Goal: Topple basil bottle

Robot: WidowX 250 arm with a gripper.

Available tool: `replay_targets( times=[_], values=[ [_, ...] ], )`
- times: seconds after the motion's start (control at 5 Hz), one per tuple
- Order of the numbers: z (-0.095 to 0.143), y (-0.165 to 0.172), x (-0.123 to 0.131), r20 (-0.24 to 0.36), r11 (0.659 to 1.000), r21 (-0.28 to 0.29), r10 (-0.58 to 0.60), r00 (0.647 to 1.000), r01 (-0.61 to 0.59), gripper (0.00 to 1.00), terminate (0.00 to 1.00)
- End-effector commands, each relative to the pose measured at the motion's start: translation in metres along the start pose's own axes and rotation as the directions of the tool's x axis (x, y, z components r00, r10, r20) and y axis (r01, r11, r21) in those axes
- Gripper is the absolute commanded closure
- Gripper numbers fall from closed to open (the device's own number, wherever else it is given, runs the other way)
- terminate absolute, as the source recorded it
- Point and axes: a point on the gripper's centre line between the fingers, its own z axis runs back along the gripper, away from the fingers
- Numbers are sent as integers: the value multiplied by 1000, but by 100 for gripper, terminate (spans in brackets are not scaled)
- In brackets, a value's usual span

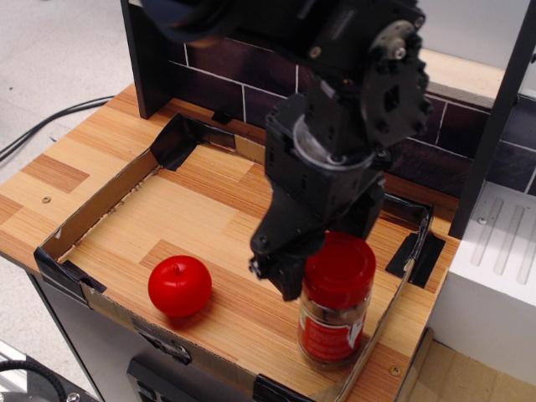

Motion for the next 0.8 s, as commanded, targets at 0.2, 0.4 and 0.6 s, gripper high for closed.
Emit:
replay_targets(
  times=[0.2,0.4,0.6],
  values=[
    [15,-14,-11,-89,989,84,131,987,-123,0,0],
    [13,-12,-14,-85,989,85,131,988,-124,0,0],
    [8,-9,-10,-53,991,55,122,991,-119,100,0]
  ],
)
